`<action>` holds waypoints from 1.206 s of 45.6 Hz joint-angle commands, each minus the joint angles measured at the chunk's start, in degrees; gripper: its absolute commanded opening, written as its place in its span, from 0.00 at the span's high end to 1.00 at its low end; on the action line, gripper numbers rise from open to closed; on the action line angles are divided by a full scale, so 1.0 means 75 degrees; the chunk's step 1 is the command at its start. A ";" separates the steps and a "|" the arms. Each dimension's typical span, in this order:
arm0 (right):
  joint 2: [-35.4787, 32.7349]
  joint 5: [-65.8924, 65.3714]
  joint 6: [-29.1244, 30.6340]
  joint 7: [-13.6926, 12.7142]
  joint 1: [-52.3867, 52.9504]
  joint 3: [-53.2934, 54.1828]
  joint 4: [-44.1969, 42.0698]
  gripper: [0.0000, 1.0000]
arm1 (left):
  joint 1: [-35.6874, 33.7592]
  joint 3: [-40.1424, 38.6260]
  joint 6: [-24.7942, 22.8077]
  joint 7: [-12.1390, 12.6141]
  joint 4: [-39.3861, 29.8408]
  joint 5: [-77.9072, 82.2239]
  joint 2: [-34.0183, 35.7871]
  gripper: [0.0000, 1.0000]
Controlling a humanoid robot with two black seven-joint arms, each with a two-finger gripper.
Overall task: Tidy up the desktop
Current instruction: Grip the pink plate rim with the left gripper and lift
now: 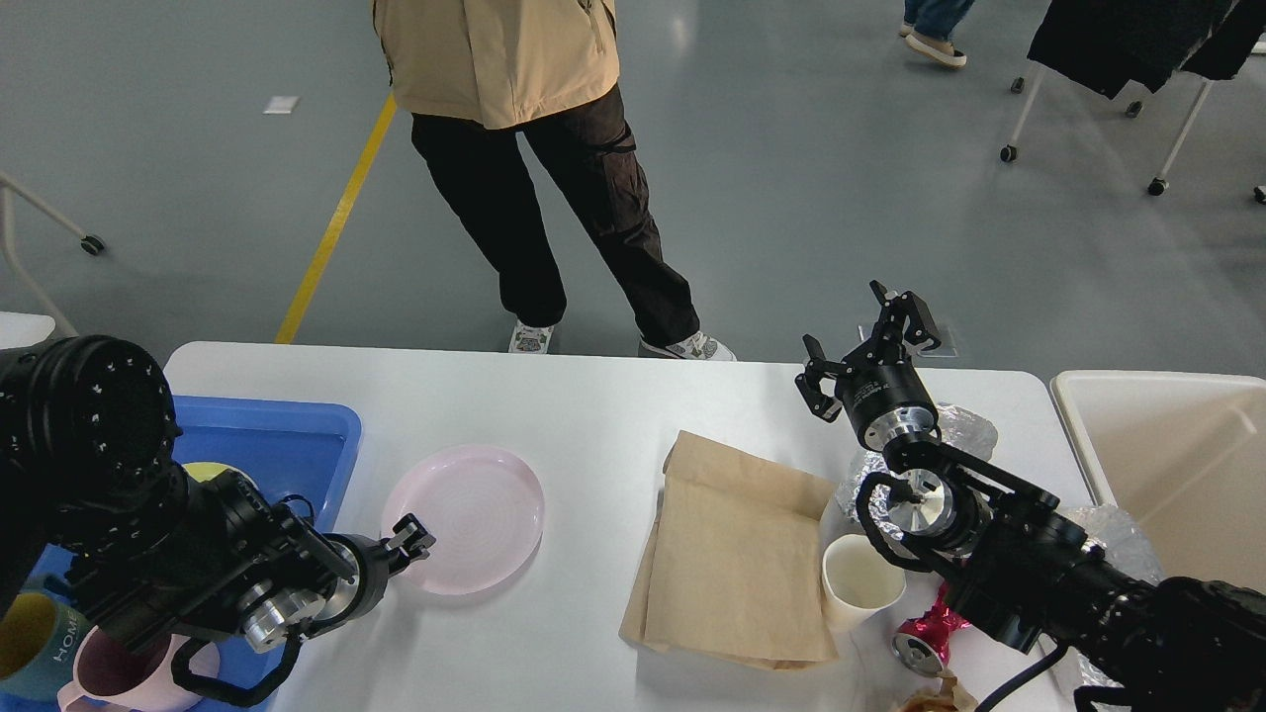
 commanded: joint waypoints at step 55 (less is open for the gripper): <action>-0.0003 0.0000 0.0000 0.0000 -0.0002 0.0000 0.0002 0.00 | 0.0287 -0.0200 0.0336 -0.0081 0.0283 0.0029 -0.0048 1.00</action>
